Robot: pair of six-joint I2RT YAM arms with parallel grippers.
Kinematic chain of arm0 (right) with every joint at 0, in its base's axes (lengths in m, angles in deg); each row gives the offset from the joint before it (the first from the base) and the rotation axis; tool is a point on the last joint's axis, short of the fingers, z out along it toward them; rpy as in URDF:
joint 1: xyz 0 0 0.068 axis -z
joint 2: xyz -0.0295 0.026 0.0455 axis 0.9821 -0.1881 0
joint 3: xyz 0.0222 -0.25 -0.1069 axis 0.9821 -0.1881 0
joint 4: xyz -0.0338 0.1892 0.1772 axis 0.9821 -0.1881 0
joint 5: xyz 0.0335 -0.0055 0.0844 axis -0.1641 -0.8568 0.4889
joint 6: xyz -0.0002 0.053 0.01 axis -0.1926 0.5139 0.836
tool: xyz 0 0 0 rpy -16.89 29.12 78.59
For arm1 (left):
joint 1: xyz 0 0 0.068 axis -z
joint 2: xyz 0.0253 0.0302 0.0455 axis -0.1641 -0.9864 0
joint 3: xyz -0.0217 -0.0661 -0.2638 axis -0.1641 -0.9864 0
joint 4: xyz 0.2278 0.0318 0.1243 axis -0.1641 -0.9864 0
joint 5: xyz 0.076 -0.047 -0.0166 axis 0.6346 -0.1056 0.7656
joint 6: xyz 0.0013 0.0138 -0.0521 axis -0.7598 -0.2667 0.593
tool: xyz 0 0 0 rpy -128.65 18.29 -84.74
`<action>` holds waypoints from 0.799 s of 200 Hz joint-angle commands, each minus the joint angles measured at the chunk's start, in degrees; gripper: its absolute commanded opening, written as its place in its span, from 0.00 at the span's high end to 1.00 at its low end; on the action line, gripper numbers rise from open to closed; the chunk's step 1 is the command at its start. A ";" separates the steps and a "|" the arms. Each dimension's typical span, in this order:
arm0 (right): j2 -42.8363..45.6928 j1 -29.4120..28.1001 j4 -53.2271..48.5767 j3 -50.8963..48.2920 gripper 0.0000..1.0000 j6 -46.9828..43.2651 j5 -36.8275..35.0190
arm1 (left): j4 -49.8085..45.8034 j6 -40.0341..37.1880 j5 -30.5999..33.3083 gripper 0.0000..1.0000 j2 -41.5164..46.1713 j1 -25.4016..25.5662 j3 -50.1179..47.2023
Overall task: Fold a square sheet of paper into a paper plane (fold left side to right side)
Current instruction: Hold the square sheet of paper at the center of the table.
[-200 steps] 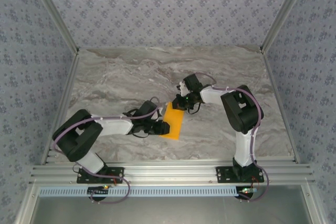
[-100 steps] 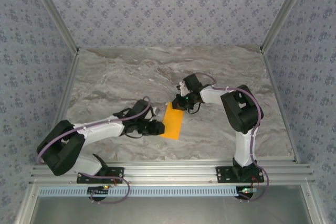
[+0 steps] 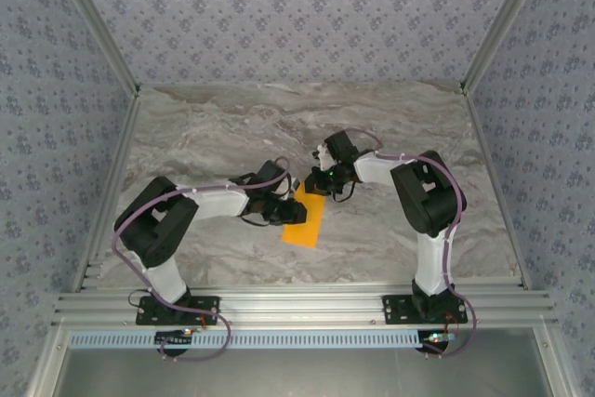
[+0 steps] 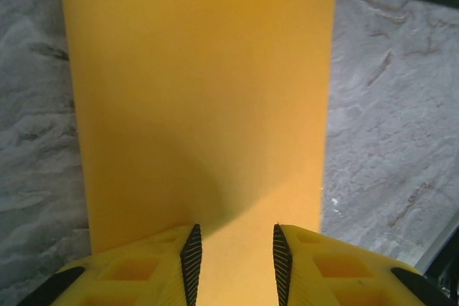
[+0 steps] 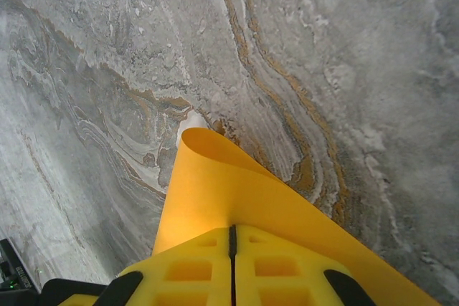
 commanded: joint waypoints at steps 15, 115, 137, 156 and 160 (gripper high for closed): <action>3.64 0.14 0.85 0.87 0.86 -0.47 -1.32 | 1.56 -0.04 -0.38 0.67 -0.41 0.27 -1.47; 23.17 -2.35 -2.68 -16.92 0.83 0.18 -3.02 | 1.88 1.48 1.39 0.68 0.17 0.81 -2.99; 23.95 -4.77 0.08 -21.50 0.89 2.84 -1.35 | 1.67 1.49 1.68 0.68 0.48 0.82 -2.95; 23.25 -7.00 3.06 -24.07 0.90 5.80 -0.99 | 1.49 1.46 1.74 0.68 0.67 0.88 -2.80; 23.11 -7.35 3.81 -24.36 0.90 6.34 -0.87 | 1.46 1.42 1.68 0.68 0.68 0.87 -2.71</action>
